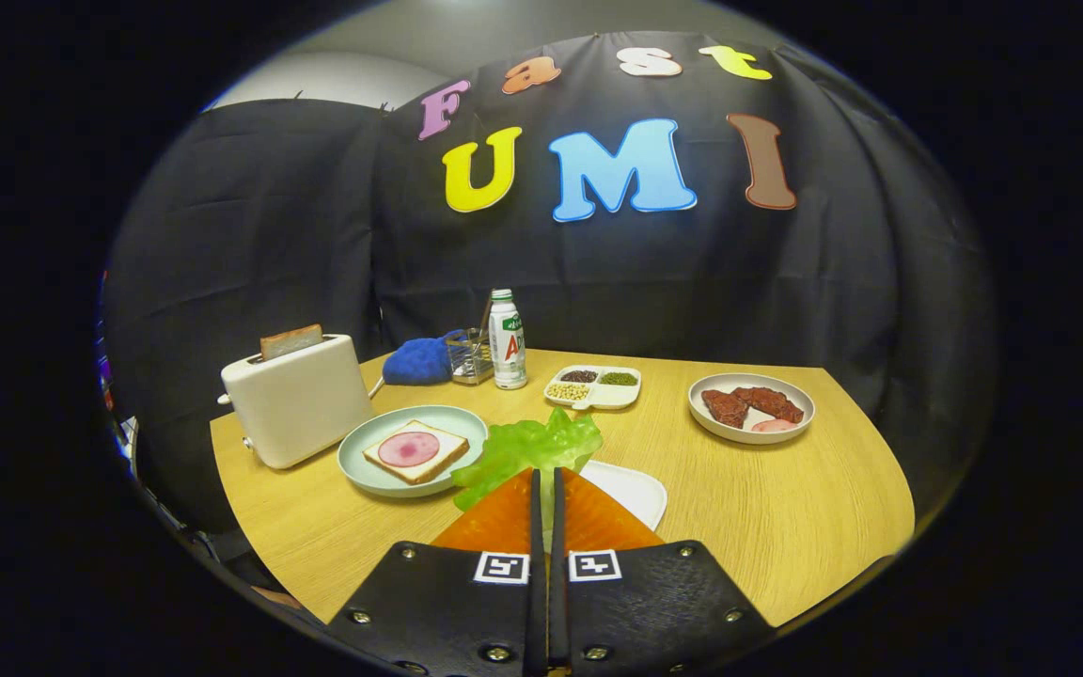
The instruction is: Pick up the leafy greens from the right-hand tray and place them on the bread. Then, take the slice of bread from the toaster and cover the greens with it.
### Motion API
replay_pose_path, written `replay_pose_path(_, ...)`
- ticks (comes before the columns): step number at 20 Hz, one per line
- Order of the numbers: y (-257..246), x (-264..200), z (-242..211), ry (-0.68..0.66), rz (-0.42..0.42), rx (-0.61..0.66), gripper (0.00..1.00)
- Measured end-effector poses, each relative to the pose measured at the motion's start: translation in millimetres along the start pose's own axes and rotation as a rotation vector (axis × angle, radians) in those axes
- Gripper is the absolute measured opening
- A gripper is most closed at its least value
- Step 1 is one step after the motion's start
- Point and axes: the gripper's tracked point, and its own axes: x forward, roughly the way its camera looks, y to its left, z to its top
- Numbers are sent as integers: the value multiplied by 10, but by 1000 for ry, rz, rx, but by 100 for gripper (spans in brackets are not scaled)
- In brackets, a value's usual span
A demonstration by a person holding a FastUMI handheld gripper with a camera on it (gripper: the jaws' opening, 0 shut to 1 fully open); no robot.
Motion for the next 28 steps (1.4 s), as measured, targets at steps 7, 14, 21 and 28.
replay_pose_path(7, 297, 128, 79, 0, 64, -3, 1)
replay_pose_path(14, 659, 334, 155, 12, 134, 2, 1)
replay_pose_path(21, 1111, 725, 167, 47, 202, 3, 1)
replay_pose_path(28, 1411, 1089, 187, 71, 219, 2, 1)
